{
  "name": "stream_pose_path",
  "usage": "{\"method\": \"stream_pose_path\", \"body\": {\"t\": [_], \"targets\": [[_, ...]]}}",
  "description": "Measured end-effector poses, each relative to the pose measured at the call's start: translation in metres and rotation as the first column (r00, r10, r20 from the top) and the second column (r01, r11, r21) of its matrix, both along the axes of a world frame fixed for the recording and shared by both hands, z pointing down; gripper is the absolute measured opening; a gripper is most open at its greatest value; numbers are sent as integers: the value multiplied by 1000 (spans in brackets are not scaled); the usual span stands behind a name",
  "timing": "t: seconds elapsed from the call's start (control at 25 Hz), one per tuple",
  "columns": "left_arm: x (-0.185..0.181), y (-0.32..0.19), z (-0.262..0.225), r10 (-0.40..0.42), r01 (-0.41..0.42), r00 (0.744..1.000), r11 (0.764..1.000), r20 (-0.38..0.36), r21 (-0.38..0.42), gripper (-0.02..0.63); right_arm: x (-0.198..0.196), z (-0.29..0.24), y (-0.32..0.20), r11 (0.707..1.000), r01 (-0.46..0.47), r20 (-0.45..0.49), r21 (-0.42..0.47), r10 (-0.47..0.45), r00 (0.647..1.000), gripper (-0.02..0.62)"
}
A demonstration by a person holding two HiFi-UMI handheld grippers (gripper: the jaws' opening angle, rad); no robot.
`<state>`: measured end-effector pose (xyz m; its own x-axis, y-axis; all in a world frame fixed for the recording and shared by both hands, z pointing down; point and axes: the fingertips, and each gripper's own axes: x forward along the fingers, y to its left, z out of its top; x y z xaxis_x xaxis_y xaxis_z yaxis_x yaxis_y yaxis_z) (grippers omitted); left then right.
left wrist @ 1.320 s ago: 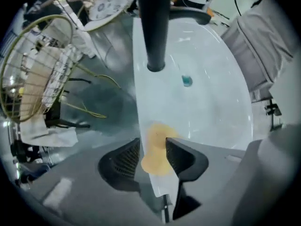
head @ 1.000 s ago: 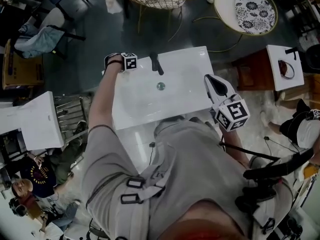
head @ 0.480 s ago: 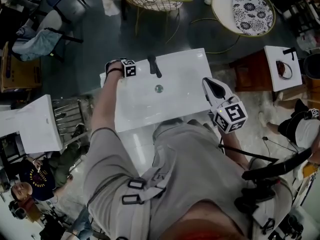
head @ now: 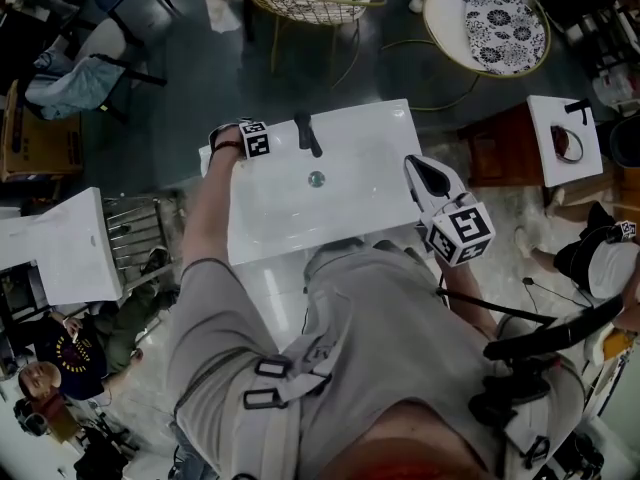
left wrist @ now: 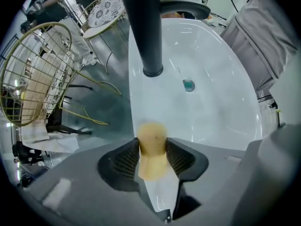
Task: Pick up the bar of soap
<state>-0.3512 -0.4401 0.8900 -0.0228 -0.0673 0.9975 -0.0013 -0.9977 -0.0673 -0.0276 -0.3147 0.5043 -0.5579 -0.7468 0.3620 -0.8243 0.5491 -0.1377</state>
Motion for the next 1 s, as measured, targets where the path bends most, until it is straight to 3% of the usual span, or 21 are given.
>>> {"method": "stream_pose_path", "body": {"t": [0.24, 0.4, 0.52, 0.64, 0.72, 0.88, 1.0], "targets": [[14, 2, -2, 15, -14, 999, 999, -39, 33, 172, -6, 0, 2, 1000, 17, 4, -1, -17, 1000, 3], [24, 2, -9, -54, 58, 991, 998, -122, 34, 169, -1, 2, 3, 1000, 5, 9, 0, -5, 1000, 3], [34, 3, -20, -134, 146, 966, 989, -220, 36, 164, 5, 4, 2, 1000, -8, 10, 1, 8, 1000, 3], [41, 9, -34, -227, 254, 917, 966, -328, 40, 140, 2, 3, -1, 1000, 0, 19, 7, 0, 1000, 3], [41, 16, -38, -264, 296, 894, 954, -361, 35, 126, -5, 1, -3, 1000, 17, 25, 9, -17, 1000, 3], [45, 29, -26, -189, 225, 942, 969, -278, 103, 120, -23, -1, -1, 997, 72, 29, 9, -73, 997, 3], [50, 24, -25, -149, 186, 967, 967, -205, 174, 129, -31, -2, 0, 995, 95, 37, 12, -96, 995, 3]]}}
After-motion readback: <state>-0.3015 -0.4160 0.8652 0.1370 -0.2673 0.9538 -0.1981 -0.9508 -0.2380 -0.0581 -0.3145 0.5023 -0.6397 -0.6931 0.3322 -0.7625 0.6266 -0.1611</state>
